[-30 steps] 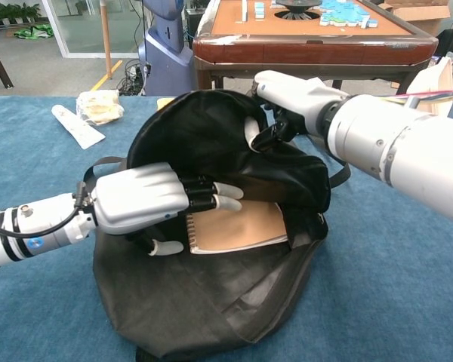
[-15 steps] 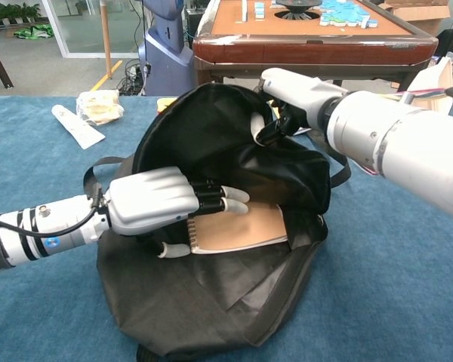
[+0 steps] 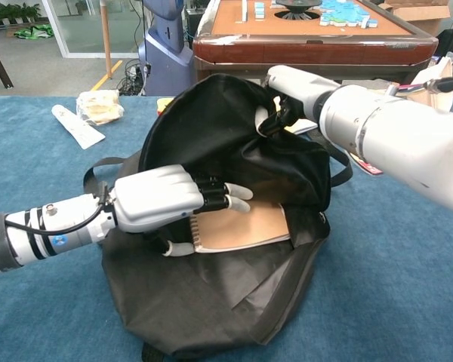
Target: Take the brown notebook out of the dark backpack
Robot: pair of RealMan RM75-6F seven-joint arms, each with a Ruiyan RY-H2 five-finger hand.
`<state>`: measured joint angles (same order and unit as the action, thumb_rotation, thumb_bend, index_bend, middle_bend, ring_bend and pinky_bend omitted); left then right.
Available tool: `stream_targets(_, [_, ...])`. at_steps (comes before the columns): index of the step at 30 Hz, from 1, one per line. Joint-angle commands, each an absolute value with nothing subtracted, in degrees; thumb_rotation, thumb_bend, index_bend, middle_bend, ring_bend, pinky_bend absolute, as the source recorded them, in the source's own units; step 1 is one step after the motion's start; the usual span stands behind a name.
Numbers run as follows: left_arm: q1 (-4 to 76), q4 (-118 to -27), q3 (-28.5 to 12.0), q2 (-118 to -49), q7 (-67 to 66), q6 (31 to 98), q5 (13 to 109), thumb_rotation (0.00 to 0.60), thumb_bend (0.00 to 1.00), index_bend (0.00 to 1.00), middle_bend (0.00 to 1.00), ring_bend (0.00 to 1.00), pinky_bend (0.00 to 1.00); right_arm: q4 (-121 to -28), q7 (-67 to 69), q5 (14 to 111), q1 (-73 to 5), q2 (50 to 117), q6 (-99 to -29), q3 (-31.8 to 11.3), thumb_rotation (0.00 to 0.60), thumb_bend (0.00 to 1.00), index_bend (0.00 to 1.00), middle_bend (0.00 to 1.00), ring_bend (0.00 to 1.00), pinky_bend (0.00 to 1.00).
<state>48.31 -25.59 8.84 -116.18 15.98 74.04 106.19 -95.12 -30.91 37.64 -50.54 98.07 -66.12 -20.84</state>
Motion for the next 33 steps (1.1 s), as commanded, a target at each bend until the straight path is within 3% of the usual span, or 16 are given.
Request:
stream_targets(1, [48.4,-25.4,8.5,-116.5,16.4,73.8,105.6,0.6,0.25,0.18,0.09,0.13,0.24,-94.9,-30.9,37.5,-50.6,98.1,-66.2,-20.9,0.6,0.82,0.67,0.26,0.09,0.11])
stream_targets(16, [48.9,-24.0,6.9,-118.7,18.2,73.2,102.8,0.6,0.26,0.27,0.09,0.13,0.24,-93.8,-30.7,36.6,-51.1,98.6,-66.0,-20.9,0.6,0.82,0.67,0.26,0.09,0.11])
stream_targets(25, [49.1,-22.5,6.2,-120.0,17.9,72.5,101.4,0.6,0.41,0.3,0.09,0.13,0.24,-93.4,-30.6,36.3,-51.3,98.6,-65.9,-20.9,0.6,0.82,0.67,0.26,0.09,0.11])
stream_targets(29, [49.3,-22.1,6.4,-120.2,18.1,72.2,101.4,0.6,0.45,0.35,0.09,0.13,0.24,-93.4,-30.5,36.1,-51.2,98.3,-65.9,-20.9,0.6,0.82,0.67,0.26,0.09,0.11])
stream_targets(33, [49.3,-21.6,6.7,-120.5,18.1,72.0,101.4,0.6,0.46,0.47,0.09,0.13,0.24,-93.4,-30.3,35.9,-51.1,98.0,-65.8,-21.1,0.6,0.82,0.67,0.26,0.09,0.11])
